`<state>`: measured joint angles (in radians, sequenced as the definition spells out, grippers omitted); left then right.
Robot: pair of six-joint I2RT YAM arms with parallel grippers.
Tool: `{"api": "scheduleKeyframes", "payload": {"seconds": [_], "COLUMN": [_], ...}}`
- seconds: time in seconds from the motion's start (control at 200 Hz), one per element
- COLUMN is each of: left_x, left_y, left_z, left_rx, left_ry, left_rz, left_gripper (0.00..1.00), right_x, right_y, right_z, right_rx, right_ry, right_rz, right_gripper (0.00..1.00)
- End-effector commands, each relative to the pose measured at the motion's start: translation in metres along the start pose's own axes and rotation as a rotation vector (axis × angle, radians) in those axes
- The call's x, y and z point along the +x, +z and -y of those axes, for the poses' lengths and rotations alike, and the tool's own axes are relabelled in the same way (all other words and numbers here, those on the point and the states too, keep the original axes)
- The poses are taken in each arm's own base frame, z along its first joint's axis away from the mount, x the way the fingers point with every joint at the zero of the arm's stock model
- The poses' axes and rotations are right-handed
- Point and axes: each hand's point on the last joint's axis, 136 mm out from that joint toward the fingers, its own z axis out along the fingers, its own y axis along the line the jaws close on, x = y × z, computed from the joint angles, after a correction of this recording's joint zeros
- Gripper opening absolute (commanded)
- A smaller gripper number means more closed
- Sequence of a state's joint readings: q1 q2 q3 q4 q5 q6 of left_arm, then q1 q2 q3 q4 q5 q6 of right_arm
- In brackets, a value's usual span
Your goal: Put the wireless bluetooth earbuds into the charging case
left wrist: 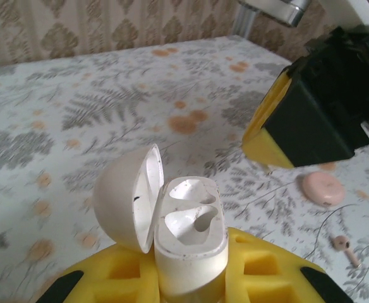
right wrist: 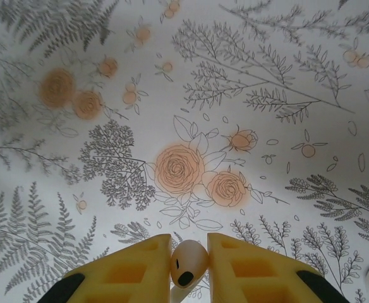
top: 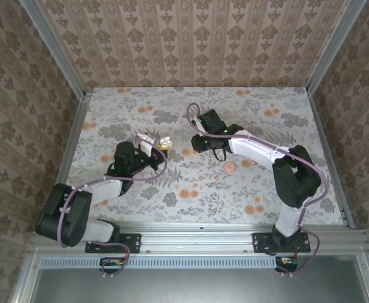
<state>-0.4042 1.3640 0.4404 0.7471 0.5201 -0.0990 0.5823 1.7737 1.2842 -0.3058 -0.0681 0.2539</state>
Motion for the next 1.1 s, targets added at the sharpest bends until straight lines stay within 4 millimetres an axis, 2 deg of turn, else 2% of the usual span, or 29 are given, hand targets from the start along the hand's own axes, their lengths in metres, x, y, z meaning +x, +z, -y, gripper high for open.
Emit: {"api": "scheduleKeyframes", "payload": {"seconds": [0.0, 0.29, 0.3, 0.315, 0.42, 0.535, 0.76, 1.095], "left_x": [-0.034, -0.043, -0.041, -0.042, -0.043, -0.048, -0.060, -0.071], "left_y": [0.010, 0.025, 0.027, 0.028, 0.031, 0.031, 0.031, 0.028], "left_z": [0.022, 0.028, 0.037, 0.039, 0.039, 0.047, 0.055, 0.059], "left_rx": [0.111, 0.164, 0.185, 0.193, 0.194, 0.240, 0.284, 0.293], "left_ry": [0.072, 0.088, 0.093, 0.096, 0.097, 0.100, 0.091, 0.087], "left_rz": [0.086, 0.095, 0.090, 0.091, 0.087, 0.092, 0.109, 0.129], "left_gripper": [0.11, 0.11, 0.11, 0.10, 0.11, 0.11, 0.10, 0.11], "right_x": [-0.041, -0.064, -0.065, -0.067, -0.074, -0.082, -0.091, -0.096], "right_y": [-0.029, -0.080, -0.082, -0.084, -0.101, -0.118, -0.126, -0.119], "right_z": [-0.010, -0.022, -0.022, -0.024, -0.033, -0.044, -0.065, -0.086], "right_rx": [-0.066, -0.134, -0.138, -0.146, -0.171, -0.194, -0.242, -0.286], "right_ry": [0.036, 0.033, 0.031, 0.028, 0.008, -0.020, -0.074, -0.112], "right_rz": [0.216, 0.412, 0.419, 0.426, 0.482, 0.533, 0.570, 0.574], "right_gripper": [0.21, 0.21, 0.21, 0.21, 0.20, 0.21, 0.21, 0.20]}}
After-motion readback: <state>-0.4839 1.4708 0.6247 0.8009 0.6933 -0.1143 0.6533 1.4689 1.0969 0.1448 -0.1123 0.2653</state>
